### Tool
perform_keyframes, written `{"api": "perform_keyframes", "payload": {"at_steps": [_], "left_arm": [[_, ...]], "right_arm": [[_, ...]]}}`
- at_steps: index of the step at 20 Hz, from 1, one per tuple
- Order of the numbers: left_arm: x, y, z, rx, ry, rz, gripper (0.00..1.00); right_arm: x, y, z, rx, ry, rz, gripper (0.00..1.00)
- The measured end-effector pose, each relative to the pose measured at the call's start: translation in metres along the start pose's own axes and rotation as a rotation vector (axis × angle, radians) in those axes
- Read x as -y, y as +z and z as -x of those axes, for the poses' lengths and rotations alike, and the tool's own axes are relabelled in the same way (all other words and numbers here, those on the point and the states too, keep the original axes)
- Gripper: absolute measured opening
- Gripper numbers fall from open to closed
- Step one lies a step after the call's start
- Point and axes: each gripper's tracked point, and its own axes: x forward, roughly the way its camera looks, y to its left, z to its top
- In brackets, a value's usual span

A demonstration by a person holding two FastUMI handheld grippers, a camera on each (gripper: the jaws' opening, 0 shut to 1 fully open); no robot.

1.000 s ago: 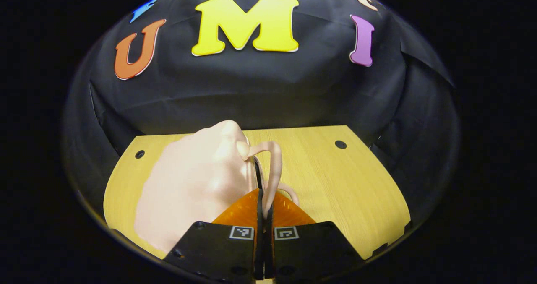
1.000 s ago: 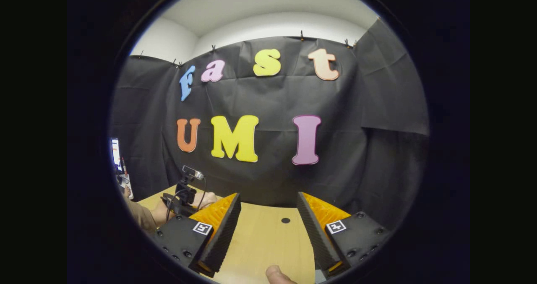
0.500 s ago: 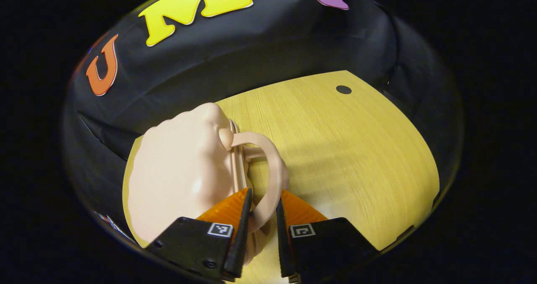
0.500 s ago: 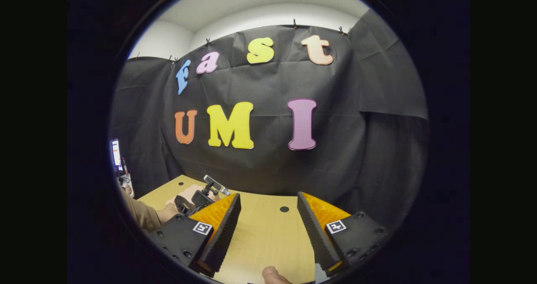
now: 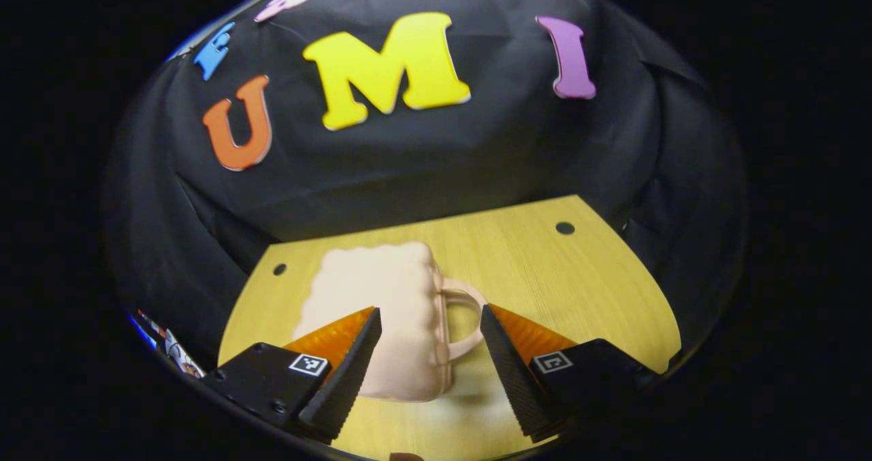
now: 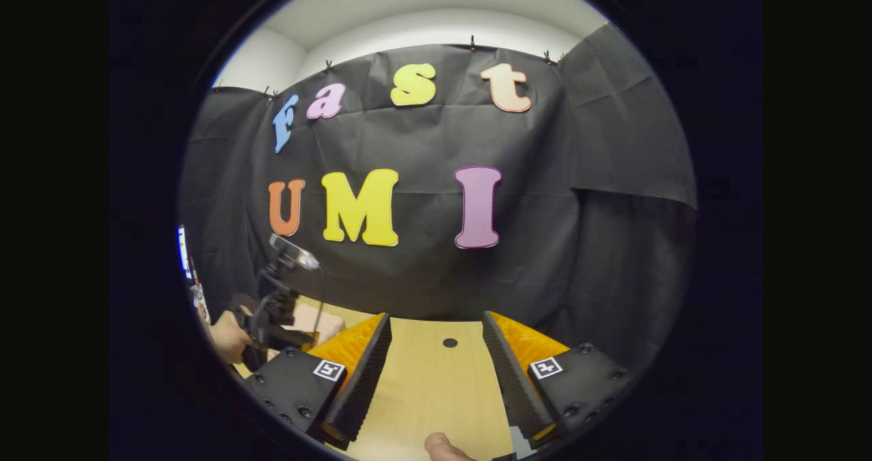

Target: First open the suitcase, pack the skin care products into it, and then close the suitcase.

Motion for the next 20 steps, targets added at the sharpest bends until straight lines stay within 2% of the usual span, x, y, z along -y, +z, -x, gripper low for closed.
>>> {"api": "perform_keyframes", "payload": {"at_steps": [2,5,8,11,12,14,17,20], "left_arm": [[-0.017,0.028,0.035,0.102,0.017,0.049,0.98],[-0.053,0.058,0.103,0.195,0.065,0.121,0.98],[-0.085,0.063,0.145,0.259,0.114,0.178,0.98],[-0.1,0.066,0.169,0.309,0.114,0.195,0.98],[-0.104,0.067,0.173,0.333,0.108,0.2,0.95],[-0.111,0.068,0.178,0.378,0.099,0.199,0.98],[-0.128,0.062,0.179,0.401,0.103,0.189,0.98],[-0.137,0.053,0.174,0.391,0.075,0.227,0.98]], "right_arm": [[-0.027,0.009,-0.006,0.018,0.01,0.007,0.8],[-0.081,0.014,-0.016,0.011,0.061,0.024,0.8],[-0.132,0.024,-0.016,0.034,0.113,0.038,0.8],[-0.17,0.019,-0.011,0.031,0.149,0.056,0.8],[-0.181,0.017,-0.009,0.023,0.156,0.06,0.8],[-0.199,0.017,-0.005,0.023,0.162,0.062,0.8],[-0.218,0.022,-0.006,0.036,0.151,0.055,0.8],[-0.224,0.029,-0.007,0.046,0.11,0.051,0.8]]}}
